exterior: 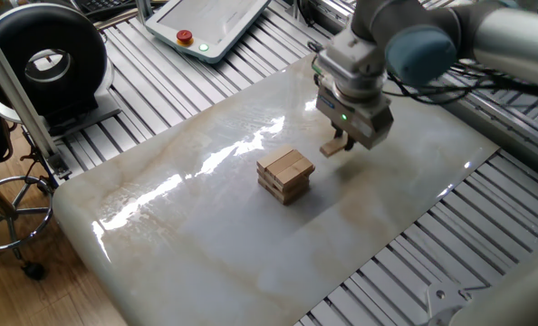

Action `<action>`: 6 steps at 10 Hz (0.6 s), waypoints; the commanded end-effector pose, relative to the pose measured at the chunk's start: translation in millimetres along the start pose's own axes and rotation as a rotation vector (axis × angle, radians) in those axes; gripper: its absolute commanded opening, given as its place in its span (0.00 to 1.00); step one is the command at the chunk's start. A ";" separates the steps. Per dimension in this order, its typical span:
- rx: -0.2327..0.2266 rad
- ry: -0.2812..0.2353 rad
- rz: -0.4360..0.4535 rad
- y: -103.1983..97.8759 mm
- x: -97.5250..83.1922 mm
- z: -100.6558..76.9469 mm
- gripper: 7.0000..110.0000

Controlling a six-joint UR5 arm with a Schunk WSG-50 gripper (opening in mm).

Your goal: Play Jenga

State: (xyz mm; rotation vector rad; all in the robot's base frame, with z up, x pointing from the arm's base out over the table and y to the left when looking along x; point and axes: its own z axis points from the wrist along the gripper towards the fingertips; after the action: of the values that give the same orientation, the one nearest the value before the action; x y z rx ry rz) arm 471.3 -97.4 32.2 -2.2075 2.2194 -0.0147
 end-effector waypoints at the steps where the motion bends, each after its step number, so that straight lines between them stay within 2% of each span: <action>1: 0.012 0.009 0.023 -27.1 0.3 -17.3 0.00; 3: 0.022 0.036 0.031 -43.8 -1.1 -22.6 0.00; 6: 0.047 0.046 0.052 -69.2 -10.2 -15.7 0.00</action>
State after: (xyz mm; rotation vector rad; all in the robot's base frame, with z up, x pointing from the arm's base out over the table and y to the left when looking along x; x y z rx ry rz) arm 518.6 -94.7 48.7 -2.1827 2.2593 -0.0916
